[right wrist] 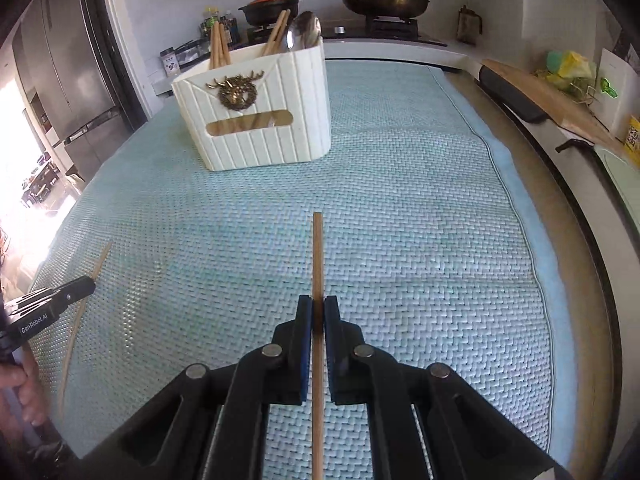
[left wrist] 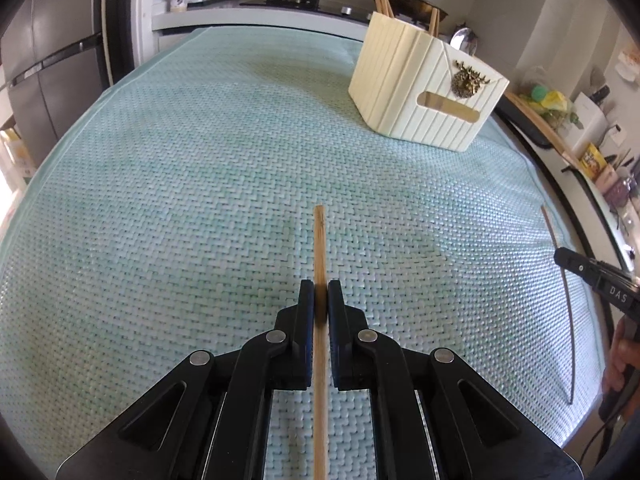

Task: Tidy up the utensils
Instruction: 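Lift both held chopsticks and carry them over the cream holder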

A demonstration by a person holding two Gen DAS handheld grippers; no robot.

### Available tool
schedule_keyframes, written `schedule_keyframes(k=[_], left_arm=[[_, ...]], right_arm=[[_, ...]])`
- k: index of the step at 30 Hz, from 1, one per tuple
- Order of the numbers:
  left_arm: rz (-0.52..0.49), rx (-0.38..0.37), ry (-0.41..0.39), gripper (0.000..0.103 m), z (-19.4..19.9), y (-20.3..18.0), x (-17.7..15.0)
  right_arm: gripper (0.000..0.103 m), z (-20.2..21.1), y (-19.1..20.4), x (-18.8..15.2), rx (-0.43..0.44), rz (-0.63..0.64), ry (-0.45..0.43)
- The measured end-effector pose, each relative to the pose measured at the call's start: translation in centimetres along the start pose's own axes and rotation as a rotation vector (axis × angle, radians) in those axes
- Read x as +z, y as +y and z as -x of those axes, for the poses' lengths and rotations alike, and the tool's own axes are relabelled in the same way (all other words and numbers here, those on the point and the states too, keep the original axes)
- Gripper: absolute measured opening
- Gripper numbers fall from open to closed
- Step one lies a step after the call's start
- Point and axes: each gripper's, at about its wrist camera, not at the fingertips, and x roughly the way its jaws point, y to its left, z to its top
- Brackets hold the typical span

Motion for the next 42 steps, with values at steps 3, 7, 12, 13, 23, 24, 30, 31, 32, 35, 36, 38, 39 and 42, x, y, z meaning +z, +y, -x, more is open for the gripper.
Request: schedule_keyframes(k=[3, 7, 12, 13, 23, 24, 30, 31, 32, 35, 36, 38, 39, 42], left_arm=[[-0.02, 0.009, 0.002, 0.006, -0.7, -0.3, 0.2], [-0.042, -0.023, 0.034, 0.035, -0.3, -0.2, 0.6], [-0.081, -0.039, 0.051, 0.051, 0.9, 0.8, 1.1], [-0.098, -0.043, 0.06, 0.051, 0.9, 0.8, 1.2], [-0.299, 0.042, 0.139, 0.039, -2.5, -2.3, 3.1], [-0.319, 0.038, 0.144, 0.031, -2.7, -2.8, 3.2], [-0.331, 0.019, 0.156, 0.005, -3.5, -4.2, 4.1], [-0.319, 0.009, 0.154, 0.005, -3.5, -4.2, 4.2], [-0.304, -0.002, 0.145, 0.005, -3.2, -4.1, 4.3], [-0.264, -0.027, 0.081, 0.005, -1.0, -3.6, 4.7], [-0.248, -0.037, 0.058, 0.005, 0.0, -3.4, 4.9], [-0.223, -0.059, 0.01, 0.005, 2.0, -3.3, 5.5], [-0.214, -0.072, -0.016, 0.005, 3.2, -3.1, 5.8], [-0.192, -0.113, -0.091, 0.005, 6.8, -2.8, 7.0]], right_arm=[[0.008, -1.2, -0.9, -0.5, -0.003, -0.01, 0.022], [0.012, -2.7, -1.8, -1.0, 0.022, -0.036, 0.066], [0.045, -1.9, -1.9, -0.7, 0.036, -0.02, 0.048], [0.045, -1.9, -1.7, -0.6, 0.034, -0.008, 0.054], [0.047, -4.6, -0.2, 2.0, 0.01, 0.095, 0.142], [0.047, -4.9, 0.1, 2.4, -0.001, 0.115, 0.147], [0.005, -6.4, -0.2, 4.8, 0.0, 0.098, 0.181], [0.005, -6.3, -0.4, 5.0, 0.013, 0.083, 0.17], [0.005, -6.0, -0.6, 5.1, 0.025, 0.07, 0.151], [0.005, -3.6, -1.2, 5.3, 0.083, 0.017, 0.063], [0.005, -2.5, -1.2, 5.2, 0.099, 0.007, 0.03], [0.005, -0.1, -1.1, 5.3, 0.127, -0.009, -0.036], [0.005, 1.2, -0.9, 5.3, 0.142, -0.016, -0.069], [0.005, 5.4, -0.5, 5.2, 0.178, -0.023, -0.175]])
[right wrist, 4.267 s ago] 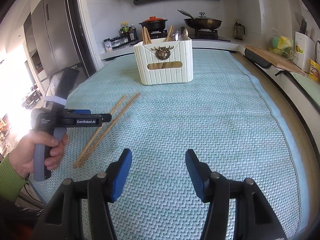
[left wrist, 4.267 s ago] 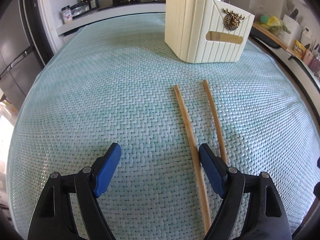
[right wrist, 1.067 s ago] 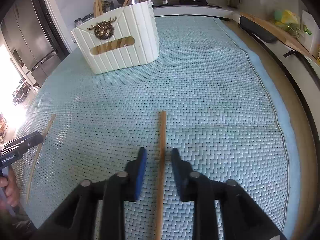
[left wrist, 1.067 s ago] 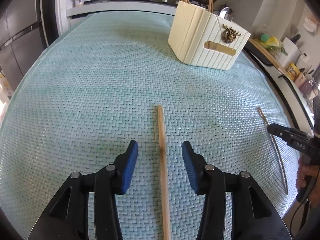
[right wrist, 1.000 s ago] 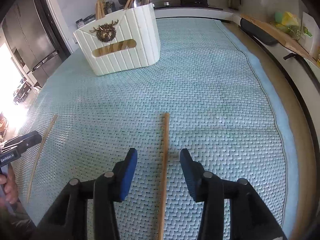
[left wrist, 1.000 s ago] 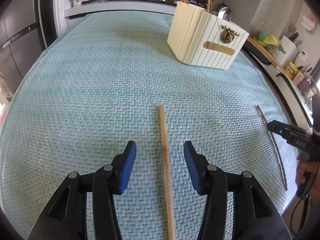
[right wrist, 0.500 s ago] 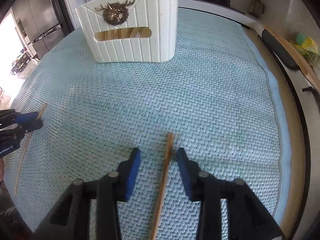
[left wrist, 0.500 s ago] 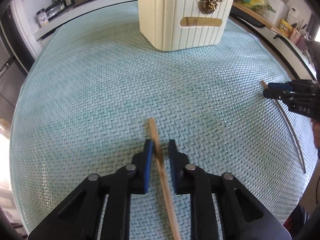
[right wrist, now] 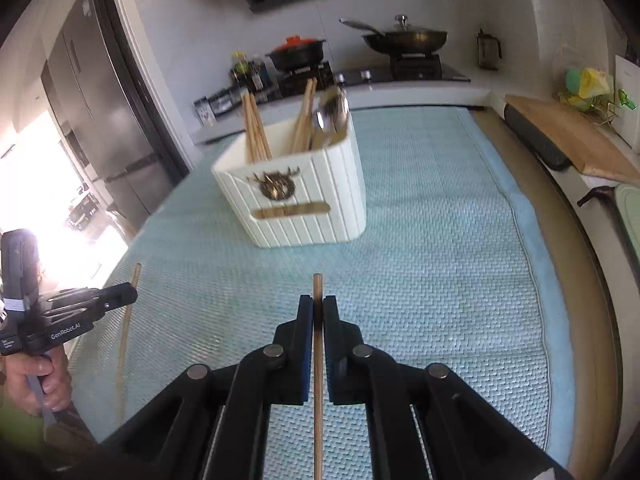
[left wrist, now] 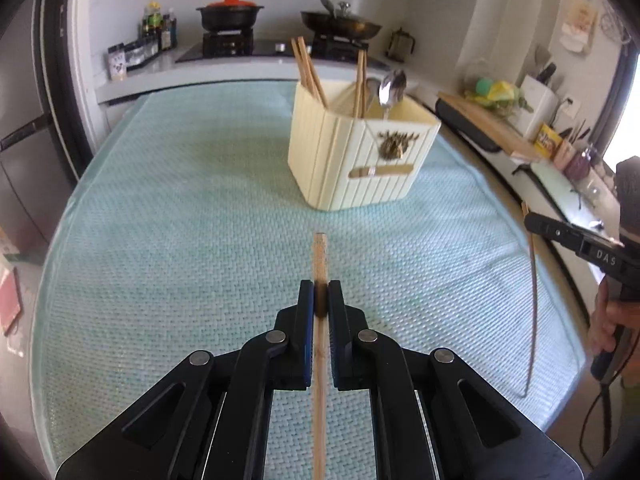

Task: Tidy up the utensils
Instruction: 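Lift both held chopsticks and carry them over the cream holder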

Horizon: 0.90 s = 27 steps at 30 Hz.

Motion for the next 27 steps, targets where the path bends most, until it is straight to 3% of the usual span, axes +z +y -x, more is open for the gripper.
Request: schedule_keyframes(k=[7, 13, 20, 27], left_arm=[[0.009, -0.054, -0.189, 0.005, 7.2, -0.3, 2.1], [0.002, -0.068, -0.298, 0.005, 10.0, -0.8, 3.0], [0.009, -0.075, -0.323, 0.005, 9.9, -1.0, 4.3], [0.0, -0.085, -0.323, 0.005, 9.0, -1.3, 7.9]], right_arm=[[0.005, 8.8, 3.8, 0.0, 0.03, 0.067, -0.246], [0.005, 12.4, 6.7, 0.1, 0.006, 0.136, -0.384], [0.005, 13.6, 8.1, 1.5, 0.01, 0.17, -0.436], [0.005, 13.2, 7.8, 4.4, 0.029, 0.167, -0.447]])
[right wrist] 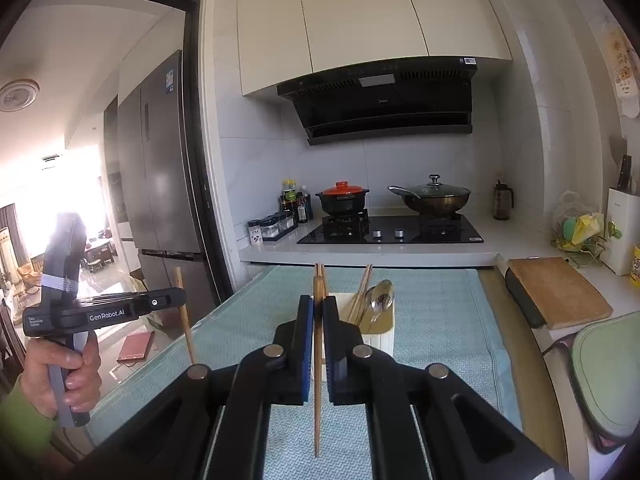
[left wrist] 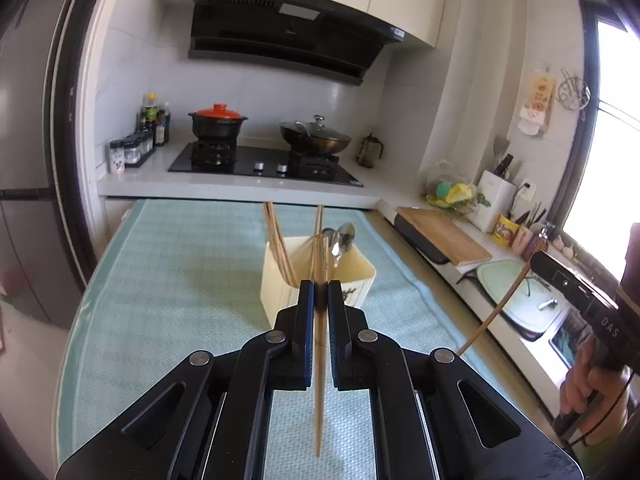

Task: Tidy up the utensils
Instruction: 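Lift both held chopsticks and carry them over the cream holder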

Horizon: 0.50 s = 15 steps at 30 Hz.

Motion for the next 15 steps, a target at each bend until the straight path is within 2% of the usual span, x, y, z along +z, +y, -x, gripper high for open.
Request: schedule_keyframes(k=[9, 15], left_arm=[[-0.046, 0.009, -0.136, 0.005, -2.6, -1.7, 8.7], [-0.033, 0.046, -0.177, 0.005, -7.7, -1.6, 12.7]], right_arm=[[0.005, -4.6, -1.0, 7.5, 0.007, 0.053, -0.054], [0.005, -10.4, -1.2, 11.3, 0.008, 0.108, -0.063]])
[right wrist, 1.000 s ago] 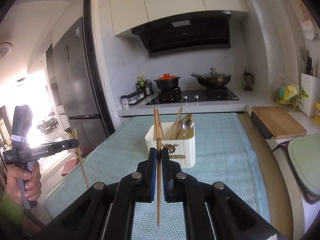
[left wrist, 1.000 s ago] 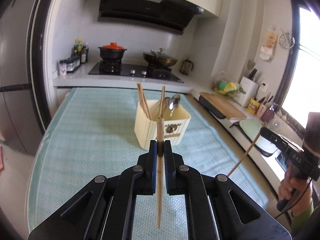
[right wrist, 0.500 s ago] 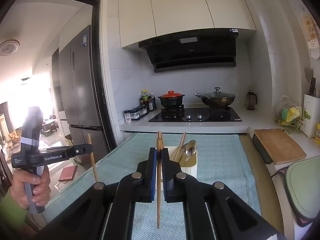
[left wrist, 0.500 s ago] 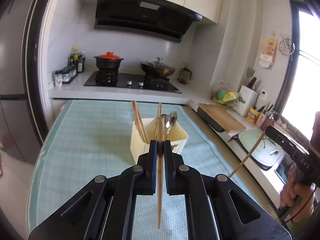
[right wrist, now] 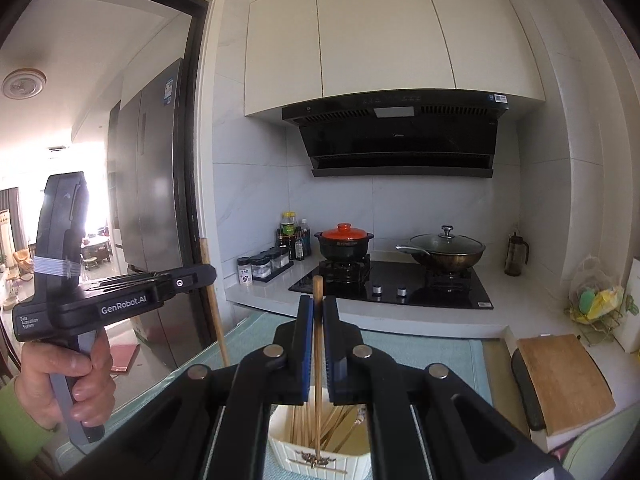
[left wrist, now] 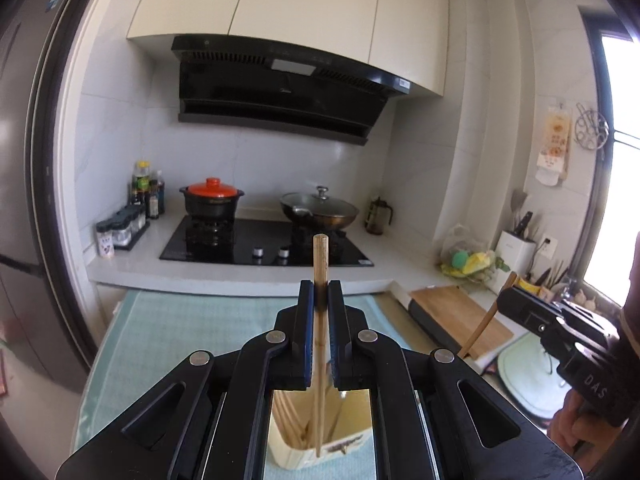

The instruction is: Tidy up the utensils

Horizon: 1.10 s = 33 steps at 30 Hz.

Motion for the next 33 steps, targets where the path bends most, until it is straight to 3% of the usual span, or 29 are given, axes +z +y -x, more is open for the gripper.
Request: schedule_keyframes(k=[4, 9, 18, 20, 21, 22, 25, 26, 28, 30, 33], left_arm=[[0.038, 0.014, 0.053, 0.005, -5.1, 0.8, -0.8], [0.076, 0.046, 0.175, 0.005, -10.5, 2.4, -4.2], [0.09, 0.1, 0.326, 0.008, -14.0, 4.8, -8.7], [0.083, 0.107, 0.33, 0.028, -13.9, 4.9, -8.7], [0.076, 0.117, 0.323, 0.05, -13.4, 4.9, -8.6], [0.065, 0.13, 0.303, 0.064, -12.5, 4.8, -8.6], [0.015, 0.151, 0.256, 0.078, -10.3, 4.3, -8.2], [-0.002, 0.161, 0.243, 0.081, -9.3, 3.9, -8.2], [-0.037, 0.199, 0.196, 0.098, -7.0, 3.0, -8.3], [-0.078, 0.24, 0.136, 0.102, -4.8, 1.8, -8.5], [-0.152, 0.31, 0.087, 0.102, -1.6, -0.4, -9.1]], right_arm=[[0.005, -5.2, -0.6, -0.4, 0.031, 0.008, 0.074], [0.005, -12.1, -2.0, -3.7, 0.082, -0.052, 0.243], [0.007, -21.2, -4.8, -10.0, 0.131, -0.183, 0.474], [0.008, -22.4, -5.3, -10.7, 0.114, -0.205, 0.504], [0.009, -22.7, -5.5, -10.8, 0.114, -0.219, 0.504], [0.017, -22.5, -5.7, -10.9, 0.119, -0.232, 0.495], [0.052, -21.0, -6.0, -10.2, 0.109, -0.245, 0.437], [0.057, -20.4, -5.9, -9.8, 0.1, -0.238, 0.411], [0.057, -18.3, -5.5, -9.0, 0.073, -0.203, 0.37], [0.057, -15.8, -4.7, -8.3, 0.051, -0.158, 0.332], [0.075, -11.3, -3.0, -7.5, 0.014, -0.09, 0.272]])
